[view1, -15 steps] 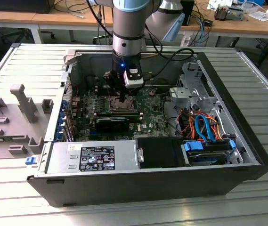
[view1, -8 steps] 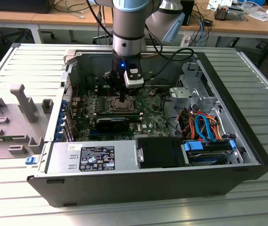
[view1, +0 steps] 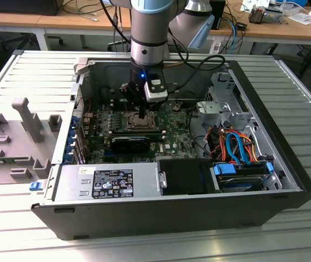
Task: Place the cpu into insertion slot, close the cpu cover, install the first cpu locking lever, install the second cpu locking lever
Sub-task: 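Install the second cpu locking lever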
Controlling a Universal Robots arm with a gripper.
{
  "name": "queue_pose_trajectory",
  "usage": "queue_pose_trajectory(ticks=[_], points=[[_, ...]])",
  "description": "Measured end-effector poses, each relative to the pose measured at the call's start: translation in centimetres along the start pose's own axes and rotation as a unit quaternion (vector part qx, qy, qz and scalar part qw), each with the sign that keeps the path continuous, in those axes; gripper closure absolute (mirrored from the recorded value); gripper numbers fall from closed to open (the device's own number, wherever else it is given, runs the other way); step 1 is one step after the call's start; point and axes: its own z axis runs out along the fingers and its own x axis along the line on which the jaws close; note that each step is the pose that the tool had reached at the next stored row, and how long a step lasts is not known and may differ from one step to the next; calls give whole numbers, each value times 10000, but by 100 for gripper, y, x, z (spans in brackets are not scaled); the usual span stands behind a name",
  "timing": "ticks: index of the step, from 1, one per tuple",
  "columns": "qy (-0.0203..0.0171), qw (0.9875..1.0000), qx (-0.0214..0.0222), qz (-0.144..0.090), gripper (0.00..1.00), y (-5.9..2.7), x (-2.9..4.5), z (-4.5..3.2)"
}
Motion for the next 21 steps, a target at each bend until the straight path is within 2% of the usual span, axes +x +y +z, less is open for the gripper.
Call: queue_pose_trajectory(ticks=[21], points=[[-9,9998,5,-196,89,0,0,0]])
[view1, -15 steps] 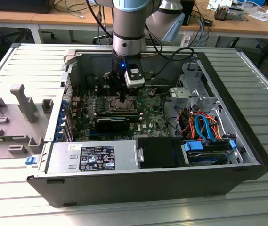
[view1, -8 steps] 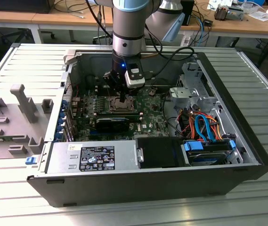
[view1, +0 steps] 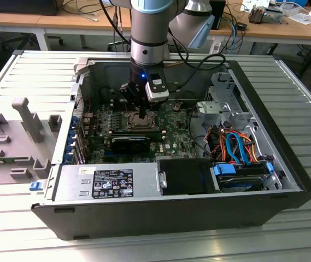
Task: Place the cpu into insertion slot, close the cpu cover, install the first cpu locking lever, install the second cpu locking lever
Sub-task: 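Install the second cpu locking lever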
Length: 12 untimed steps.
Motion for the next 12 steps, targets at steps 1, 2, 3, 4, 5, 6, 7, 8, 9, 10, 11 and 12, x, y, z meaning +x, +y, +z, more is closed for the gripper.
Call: queue_pose_trajectory(ticks=[1,2,3,4,5,6,7,8,9,10,11,12], points=[[-1,10000,0,-8,89,0,0,0],[-1,10000,0,-19,89,0,0,0],[-2,10000,1,-34,89,0,0,0],[-2,10000,1,-42,89,0,0,0],[-3,10000,1,-48,89,0,0,0],[-3,10000,1,-61,89,0,0,0],[-4,10000,2,-72,89,0,0,0],[-4,10000,2,-79,89,0,0,0],[-4,10000,2,-86,89,0,0,0],[-5,10000,2,-93,89,0,0,0],[-5,9999,3,-104,89,0,0,0],[-6,9999,3,-116,89,0,0,0]])
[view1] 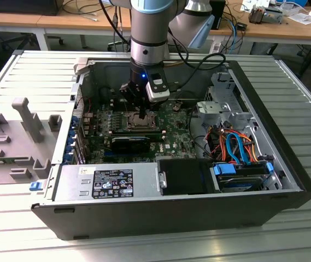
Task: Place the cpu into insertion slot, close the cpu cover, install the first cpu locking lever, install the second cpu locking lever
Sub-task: 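Install the second cpu locking lever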
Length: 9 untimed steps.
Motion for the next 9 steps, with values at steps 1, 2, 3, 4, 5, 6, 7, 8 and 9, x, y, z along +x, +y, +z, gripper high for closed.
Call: queue_pose_trajectory(ticks=[1,2,3,4,5,6,7,8,9], points=[[0,10000,1,-7,89,0,0,0],[0,10000,0,-15,89,0,0,0],[-1,10000,1,-21,89,0,0,0],[-1,10000,1,-29,89,0,0,0],[-2,10000,2,-52,89,0,0,0],[-5,10000,3,-91,89,0,0,0],[-7,9999,4,-143,89,0,0,0],[-8,9999,4,-157,89,0,0,0],[-8,9999,5,-165,89,0,0,0]])
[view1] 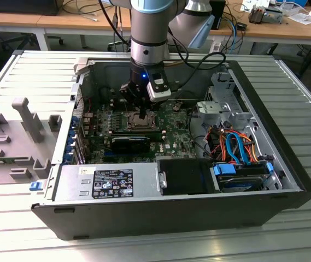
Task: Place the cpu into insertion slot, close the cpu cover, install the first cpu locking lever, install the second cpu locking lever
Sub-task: 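Install the second cpu locking lever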
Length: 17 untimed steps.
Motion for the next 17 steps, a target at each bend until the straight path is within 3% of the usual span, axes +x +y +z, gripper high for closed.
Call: queue_pose_trajectory(ticks=[17], points=[[-7,9999,4,-144,89,0,0,0]])
